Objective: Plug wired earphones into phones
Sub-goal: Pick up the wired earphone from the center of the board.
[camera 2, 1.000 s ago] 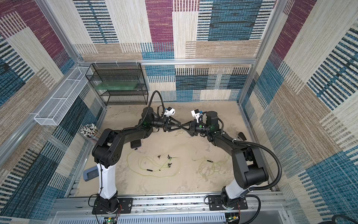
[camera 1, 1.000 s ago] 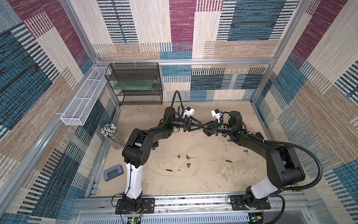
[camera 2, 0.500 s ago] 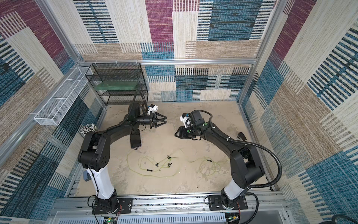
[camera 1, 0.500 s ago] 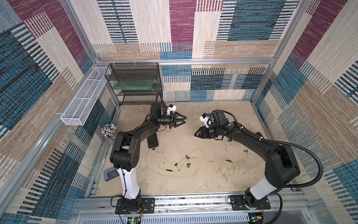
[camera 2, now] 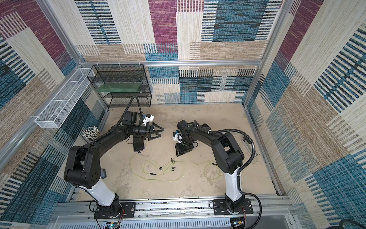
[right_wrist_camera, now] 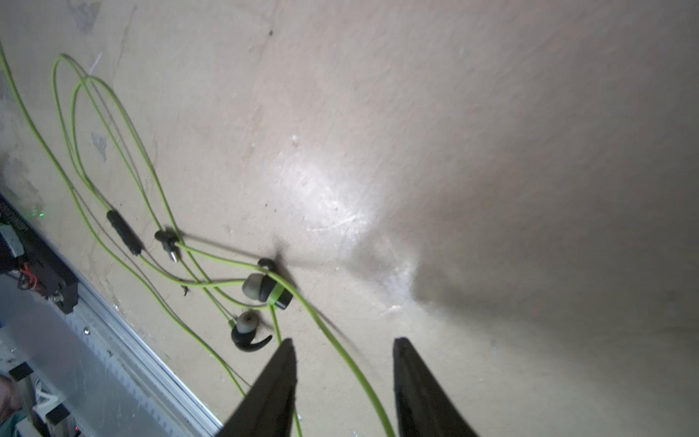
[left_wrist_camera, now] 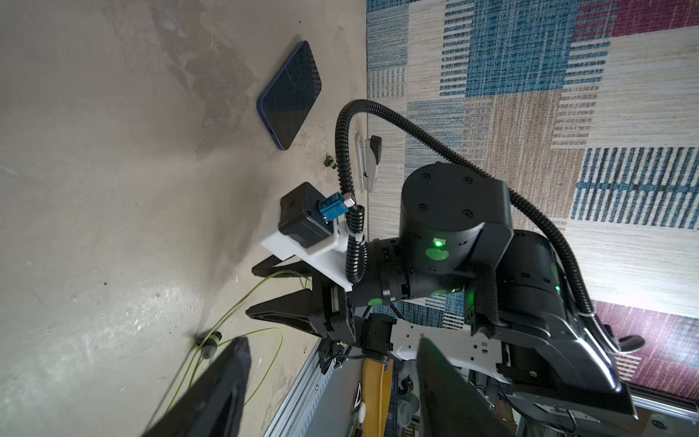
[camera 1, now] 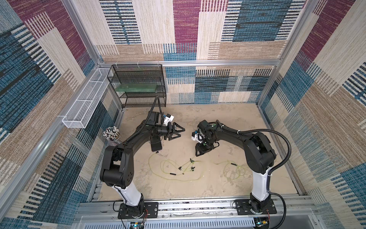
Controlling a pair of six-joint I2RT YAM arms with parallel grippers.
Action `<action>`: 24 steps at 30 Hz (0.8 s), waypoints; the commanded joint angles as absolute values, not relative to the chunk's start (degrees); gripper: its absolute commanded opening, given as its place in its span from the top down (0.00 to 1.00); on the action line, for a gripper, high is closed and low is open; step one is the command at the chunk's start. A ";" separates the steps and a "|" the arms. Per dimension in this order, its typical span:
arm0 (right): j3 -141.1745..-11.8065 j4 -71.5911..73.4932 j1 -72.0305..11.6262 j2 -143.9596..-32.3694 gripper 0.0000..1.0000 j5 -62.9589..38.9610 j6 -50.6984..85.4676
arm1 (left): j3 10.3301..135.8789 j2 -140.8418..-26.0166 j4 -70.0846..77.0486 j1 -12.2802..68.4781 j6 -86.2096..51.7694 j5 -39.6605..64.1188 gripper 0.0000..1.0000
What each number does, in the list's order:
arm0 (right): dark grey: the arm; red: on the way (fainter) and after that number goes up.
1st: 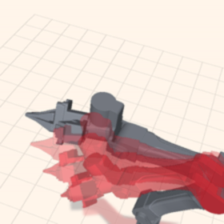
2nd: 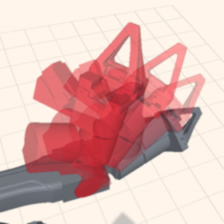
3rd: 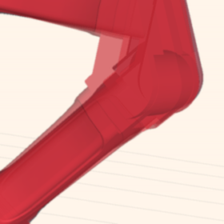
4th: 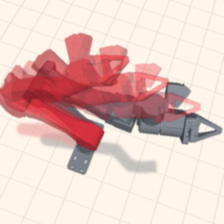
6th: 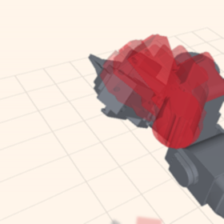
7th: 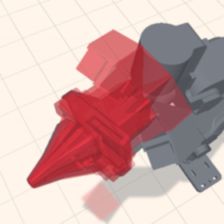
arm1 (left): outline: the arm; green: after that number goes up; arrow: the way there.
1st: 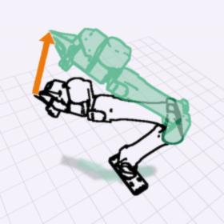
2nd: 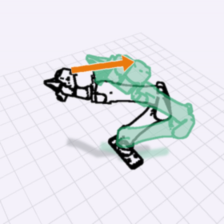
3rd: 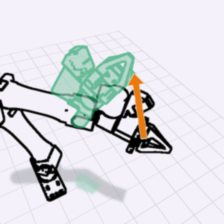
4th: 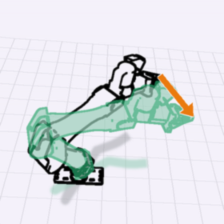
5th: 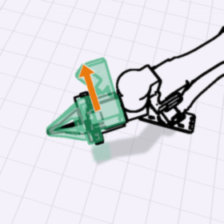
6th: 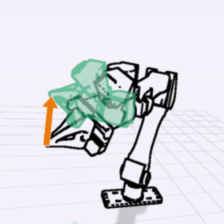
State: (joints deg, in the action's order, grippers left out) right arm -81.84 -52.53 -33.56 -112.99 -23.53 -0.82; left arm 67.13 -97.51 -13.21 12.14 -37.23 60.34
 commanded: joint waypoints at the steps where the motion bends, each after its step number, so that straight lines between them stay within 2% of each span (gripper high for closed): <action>1: -81.79 -53.22 -32.58 -112.37 0.79 -27.49 -0.68 | 65.87 -97.66 -6.27 12.04 -40.14 61.95 0.32; 6: -81.50 -53.13 -31.34 -111.28 0.81 -29.75 -0.57 | 65.65 -98.24 -3.61 12.13 -42.06 61.79 0.32; 8: -81.04 -53.01 -31.09 -111.01 0.76 -30.75 -0.53 | 65.34 -98.48 -2.93 12.13 -42.48 61.87 0.32; 10: -80.48 -52.84 -31.16 -111.09 0.75 -30.75 -0.62 | 64.58 -98.48 -1.43 12.13 -43.52 61.95 0.33; 15: -80.09 -49.78 -29.94 -110.18 1.00 -31.28 2.46 | 62.48 -98.45 4.48 12.13 -48.12 62.31 0.33; 16: -80.32 -49.05 -29.31 -109.43 1.00 -31.29 3.44 | 61.79 -98.52 7.39 12.13 -50.35 62.82 0.33; 18: -80.88 -47.59 -27.81 -107.33 1.00 -32.50 5.53 | 60.13 -98.73 15.39 12.13 -55.58 63.74 0.29; 21: -81.08 -44.51 -25.49 -103.03 1.00 -36.91 8.79 | 58.61 -99.79 25.16 12.34 -61.69 63.34 0.16; 24: -81.31 -41.99 -24.36 -99.59 1.00 -40.82 11.77 | 58.05 -101.82 31.41 13.19 -64.77 61.72 0.11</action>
State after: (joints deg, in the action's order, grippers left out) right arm -80.79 -46.28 -24.71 -101.51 -35.22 7.66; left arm 58.48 -100.71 19.42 12.64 -58.78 61.91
